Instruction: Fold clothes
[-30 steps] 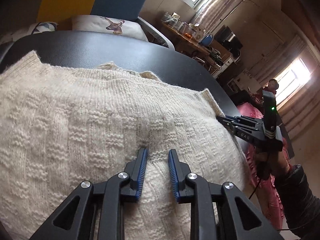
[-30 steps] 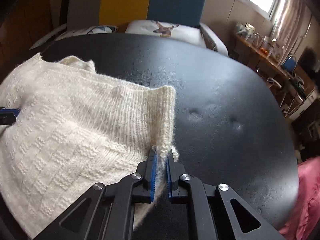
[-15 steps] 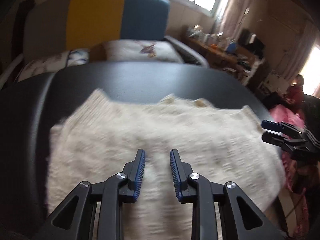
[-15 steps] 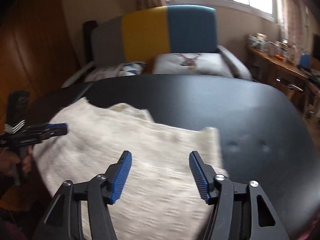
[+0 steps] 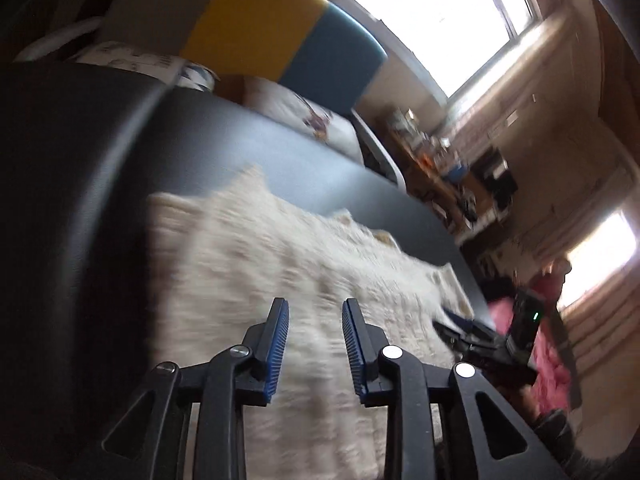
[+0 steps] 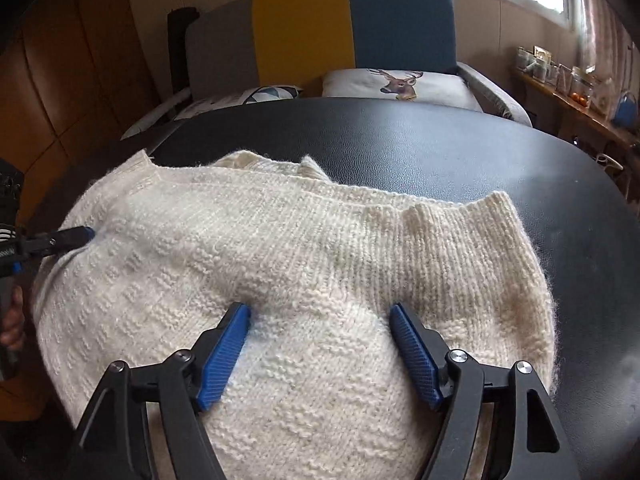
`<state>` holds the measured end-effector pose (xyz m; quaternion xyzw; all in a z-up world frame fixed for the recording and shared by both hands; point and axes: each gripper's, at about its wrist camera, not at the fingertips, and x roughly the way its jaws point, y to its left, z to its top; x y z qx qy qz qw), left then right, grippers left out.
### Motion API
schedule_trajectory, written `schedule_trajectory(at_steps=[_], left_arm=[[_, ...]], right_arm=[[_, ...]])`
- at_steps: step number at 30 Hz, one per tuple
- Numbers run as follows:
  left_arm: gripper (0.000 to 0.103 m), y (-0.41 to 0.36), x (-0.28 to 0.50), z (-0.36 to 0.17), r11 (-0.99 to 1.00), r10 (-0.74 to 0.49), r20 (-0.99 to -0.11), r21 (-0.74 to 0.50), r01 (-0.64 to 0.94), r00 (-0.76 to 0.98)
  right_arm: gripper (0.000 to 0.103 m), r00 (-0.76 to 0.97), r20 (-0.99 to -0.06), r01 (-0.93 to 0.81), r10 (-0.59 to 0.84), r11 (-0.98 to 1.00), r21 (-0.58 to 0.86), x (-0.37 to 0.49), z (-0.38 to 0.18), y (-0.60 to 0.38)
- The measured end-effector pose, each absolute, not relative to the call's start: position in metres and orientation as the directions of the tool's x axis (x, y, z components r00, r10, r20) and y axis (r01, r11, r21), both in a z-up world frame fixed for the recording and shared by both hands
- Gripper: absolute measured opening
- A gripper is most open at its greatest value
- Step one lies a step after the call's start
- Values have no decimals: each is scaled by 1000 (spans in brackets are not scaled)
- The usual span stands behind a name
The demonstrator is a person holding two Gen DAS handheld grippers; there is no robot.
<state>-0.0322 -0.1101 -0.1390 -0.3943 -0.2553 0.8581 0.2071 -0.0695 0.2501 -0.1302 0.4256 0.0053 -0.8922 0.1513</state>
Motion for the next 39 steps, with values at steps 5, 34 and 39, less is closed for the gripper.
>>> schedule_trajectory(at_steps=[5, 34, 39], left_arm=[[35, -189, -8, -152, -726, 545, -549, -687, -29, -634], [57, -170, -82, -188, -697, 673, -592, -708, -113, -443], [57, -159, -93, -188, -705, 682, -587, -686, -178, -437]], right_arm=[[77, -605, -750, 272, -267, -955, 121, -66, -127, 248], [80, -615, -743, 267, -265, -956, 121, -64, -125, 253], [80, -618, -738, 268, -272, -955, 128, -64, -126, 253]])
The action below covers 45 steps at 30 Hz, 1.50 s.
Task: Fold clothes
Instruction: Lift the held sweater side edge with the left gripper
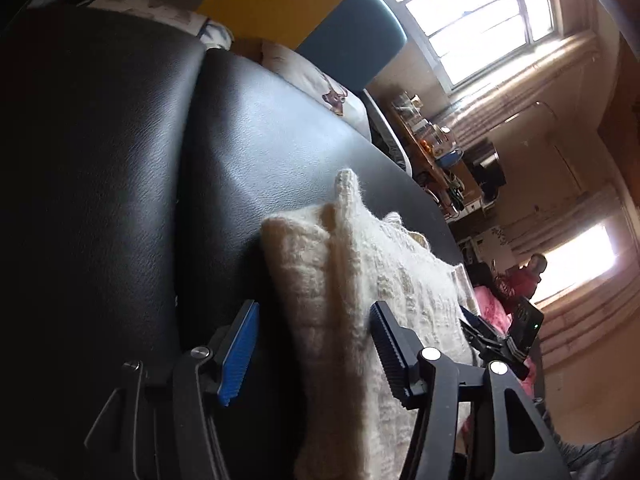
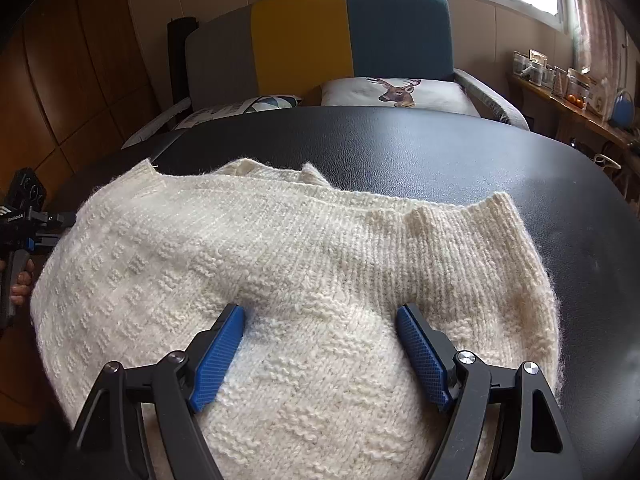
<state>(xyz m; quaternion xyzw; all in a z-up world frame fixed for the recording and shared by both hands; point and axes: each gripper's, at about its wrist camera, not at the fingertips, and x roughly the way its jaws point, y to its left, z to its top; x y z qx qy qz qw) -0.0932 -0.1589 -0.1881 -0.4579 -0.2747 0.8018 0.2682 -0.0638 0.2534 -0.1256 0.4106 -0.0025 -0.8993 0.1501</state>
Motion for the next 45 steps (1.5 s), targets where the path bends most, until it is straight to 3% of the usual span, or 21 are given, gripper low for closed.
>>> schedule_trajectory(at_steps=[6, 7, 8, 11, 14, 20, 27, 33, 39, 45], left_arm=[[50, -158, -105, -199, -590, 777, -510, -794, -144, -369], [43, -156, -106, -202, -564, 798, -496, -815, -132, -341], [35, -154, -105, -204, -564, 798, -501, -817, -121, -334], [22, -148, -102, -209, -559, 797, -508, -825, -82, -325], [18, -141, -99, -198, -631, 738, -568, -772, -77, -364], [16, -127, -95, -160, -748, 633, -650, -654, -115, -421], [16, -144, -97, -140, -797, 574, -692, -595, -104, -437], [16, -163, -103, -120, -844, 504, -736, -530, -77, -452], [16, -166, -109, -99, -851, 499, -747, -518, -84, -439], [16, -151, -93, -63, -769, 609, -654, -625, -133, -448]], right_arm=[[81, -622, -730, 270, -284, -953, 140, -64, -126, 254], [82, -622, -729, 271, -285, -952, 142, -64, -126, 254], [82, -623, -727, 272, -289, -951, 145, -64, -126, 255], [86, -620, -722, 280, -307, -946, 162, -65, -126, 256], [90, -615, -723, 290, -316, -943, 165, -66, -126, 254], [90, -565, -755, 308, -333, -934, 181, -69, -115, 253], [90, -429, -771, 476, -470, -844, 249, -46, -69, 275], [89, -305, -844, 550, -441, -805, 222, -51, -76, 282], [86, -195, -889, 622, -415, -753, 215, -65, -99, 270], [92, -146, -929, 682, -340, -715, 155, -71, -133, 265]])
